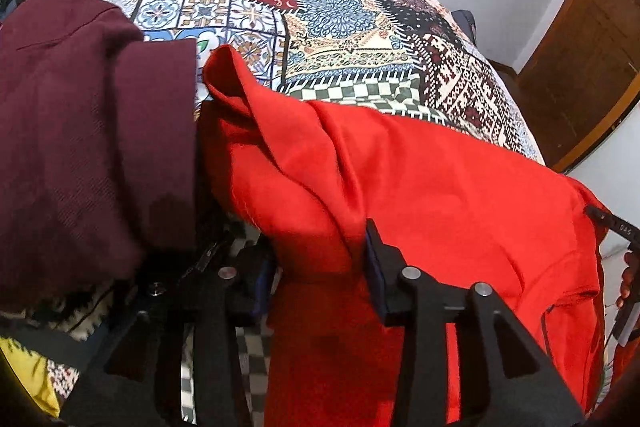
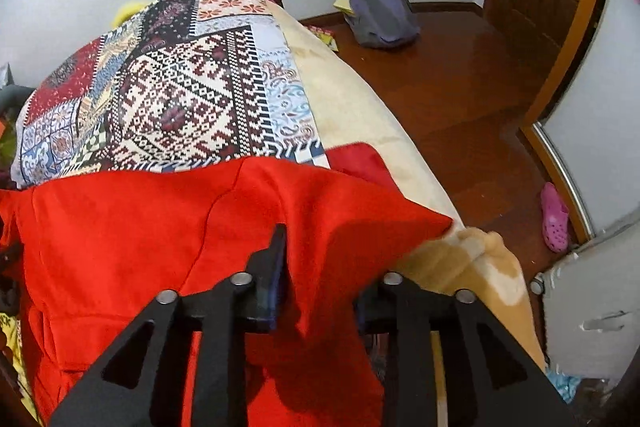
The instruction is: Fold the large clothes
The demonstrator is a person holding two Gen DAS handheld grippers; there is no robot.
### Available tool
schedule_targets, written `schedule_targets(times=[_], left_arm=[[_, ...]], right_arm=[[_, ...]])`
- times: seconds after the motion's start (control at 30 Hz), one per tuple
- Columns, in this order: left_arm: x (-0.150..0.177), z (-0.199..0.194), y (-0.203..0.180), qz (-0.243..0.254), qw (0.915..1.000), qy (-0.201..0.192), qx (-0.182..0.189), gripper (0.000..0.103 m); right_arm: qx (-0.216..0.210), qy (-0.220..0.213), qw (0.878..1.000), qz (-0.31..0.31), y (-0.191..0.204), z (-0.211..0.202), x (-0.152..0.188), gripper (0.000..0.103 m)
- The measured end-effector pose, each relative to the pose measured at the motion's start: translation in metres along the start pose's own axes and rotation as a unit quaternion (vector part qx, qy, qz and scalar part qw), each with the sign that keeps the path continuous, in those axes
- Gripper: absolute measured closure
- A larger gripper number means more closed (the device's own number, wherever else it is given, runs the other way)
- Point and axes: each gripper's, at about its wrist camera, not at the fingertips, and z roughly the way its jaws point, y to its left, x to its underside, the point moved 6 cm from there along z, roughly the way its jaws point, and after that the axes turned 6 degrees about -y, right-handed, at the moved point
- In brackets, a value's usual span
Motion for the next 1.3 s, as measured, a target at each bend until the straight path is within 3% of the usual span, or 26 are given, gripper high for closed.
schedule_targets(times=[0.37, 0.5, 0.67, 0.73, 0.8, 0.93, 1.3], left_arm=[[0.022, -0.074, -0.009, 0.04, 0.999, -0.014, -0.011, 0.062], [0.035, -0.109, -0.008, 0.045, 0.9985, -0.027, -0.015, 0.05], [0.059, -0.142, -0.003, 0.05, 0.9984, -0.024, -0.01, 0.047], [0.072, -0.153, 0.002, 0.046, 0.9987, -0.022, -0.009, 0.037], [0.085, -0.16, 0.007, 0.046, 0.9986, -0.02, -0.017, 0.032], [0.118, -0.168, 0.018, 0.036, 0.9993, 0.004, -0.01, 0.032], [0.212, -0.174, 0.023, 0.002, 0.9958, 0.081, 0.043, 0.032]], right_arm=[[0.011, -0.033, 0.998, -0.047, 0.007, -0.082, 0.01, 0.061], [-0.004, -0.042, 0.997, -0.068, 0.019, -0.109, 0.019, 0.049], [-0.007, -0.056, 0.992, -0.109, 0.032, -0.147, 0.043, 0.049], [-0.011, -0.054, 0.991, -0.12, 0.036, -0.155, 0.054, 0.047], [-0.015, -0.052, 0.99, -0.129, 0.038, -0.161, 0.066, 0.035], [-0.015, -0.051, 0.988, -0.143, 0.041, -0.167, 0.092, 0.033], [0.008, 0.006, 0.989, -0.147, 0.02, -0.158, 0.16, 0.033]])
